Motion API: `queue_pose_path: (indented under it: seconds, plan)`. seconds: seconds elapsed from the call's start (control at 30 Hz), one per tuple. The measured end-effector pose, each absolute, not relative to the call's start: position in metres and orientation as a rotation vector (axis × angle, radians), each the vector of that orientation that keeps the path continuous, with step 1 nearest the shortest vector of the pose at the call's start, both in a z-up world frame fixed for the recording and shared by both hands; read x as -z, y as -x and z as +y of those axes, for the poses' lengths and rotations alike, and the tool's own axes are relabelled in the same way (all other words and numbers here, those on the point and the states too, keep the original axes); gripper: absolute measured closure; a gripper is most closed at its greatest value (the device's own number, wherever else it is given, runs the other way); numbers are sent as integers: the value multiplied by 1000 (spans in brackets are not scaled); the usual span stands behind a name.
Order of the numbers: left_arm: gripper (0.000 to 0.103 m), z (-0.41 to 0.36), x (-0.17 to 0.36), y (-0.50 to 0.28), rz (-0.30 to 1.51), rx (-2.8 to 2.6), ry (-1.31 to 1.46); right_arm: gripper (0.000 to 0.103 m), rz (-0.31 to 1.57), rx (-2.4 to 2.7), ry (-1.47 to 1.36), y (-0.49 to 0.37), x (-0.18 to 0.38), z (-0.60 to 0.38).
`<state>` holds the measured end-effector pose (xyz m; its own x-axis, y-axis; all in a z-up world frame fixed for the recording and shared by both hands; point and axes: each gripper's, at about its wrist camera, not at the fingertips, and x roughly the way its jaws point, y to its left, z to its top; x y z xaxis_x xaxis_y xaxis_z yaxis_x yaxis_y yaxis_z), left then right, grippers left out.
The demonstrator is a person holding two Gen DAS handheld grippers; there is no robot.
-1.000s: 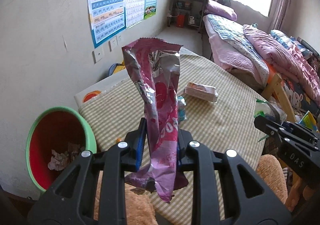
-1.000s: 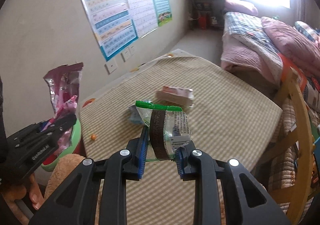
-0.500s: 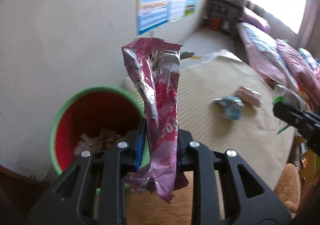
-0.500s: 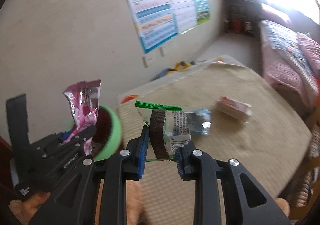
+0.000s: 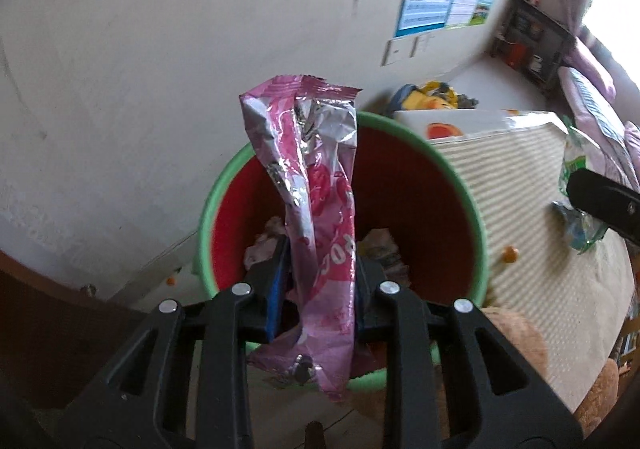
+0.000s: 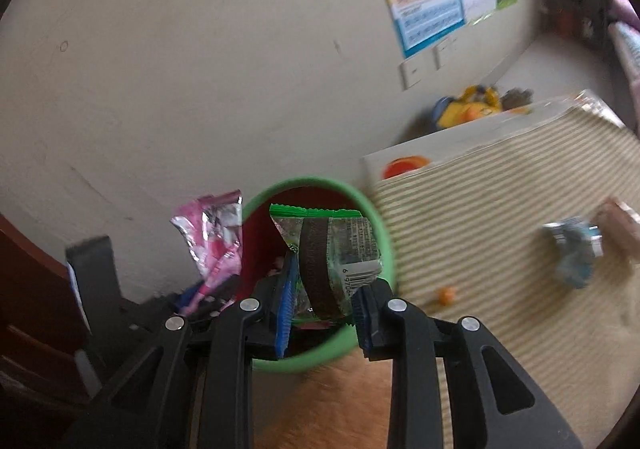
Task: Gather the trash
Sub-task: 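Open both grippers to drop the pink bag and packet into the bin, then grasp the blue-silver wrapper with the left gripper while the right grasps the white drink pouch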
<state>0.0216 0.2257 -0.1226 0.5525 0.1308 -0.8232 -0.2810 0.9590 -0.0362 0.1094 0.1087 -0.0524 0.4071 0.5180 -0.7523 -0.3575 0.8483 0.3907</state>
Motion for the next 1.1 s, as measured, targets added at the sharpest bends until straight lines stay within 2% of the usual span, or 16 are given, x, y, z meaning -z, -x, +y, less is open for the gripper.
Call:
queue_pose_path:
  seconds: [0.03, 0.07, 0.1, 0.13, 0.17, 0.33, 0.4, 0.53, 0.6, 0.8, 0.93, 1.0, 1.03, 1.1]
  plan:
    - [71, 228, 124, -21, 959, -250, 176, 75, 1013, -564, -175, -111, 53, 113]
    - [55, 230, 125, -21, 962, -259, 182, 69, 1016, -580, -174, -112, 55, 119]
    - [46, 232, 126, -20, 962, -263, 188, 54, 1019, -596, -176, -114, 56, 123]
    - [40, 234, 127, -18, 957, -267, 200, 45, 1024, -610, -180, -114, 57, 127]
    - [40, 236, 127, -18, 957, -271, 204, 36, 1030, -629, -190, -115, 58, 131]
    - [32, 231, 127, -18, 965, -265, 189, 36, 964, -552, -181, -118, 53, 101]
    - [32, 225, 125, -19, 962, -247, 181, 29, 929, -463, -164, -125, 52, 70]
    - [32, 210, 122, -25, 958, -216, 155, 27, 904, -215, -59, -156, 60, -14]
    - [32, 201, 122, -27, 957, -202, 141, 19, 929, -87, 63, -178, 71, -57]
    - [28, 159, 116, -36, 964, -115, 109, 17, 1209, -42, 265, -236, 131, -131]
    - [28, 125, 115, -40, 983, -52, 58, 20, 1277, -82, 300, -241, 156, -147]
    - [28, 106, 114, -43, 991, -21, 29, 44, 1288, -114, 272, -237, 162, -153]
    - [28, 95, 114, -45, 994, -1, 13, 45, 1283, -121, 259, -235, 163, -154]
    - [28, 76, 113, -52, 999, 40, -3, 59, 1247, -136, 208, -219, 159, -160]
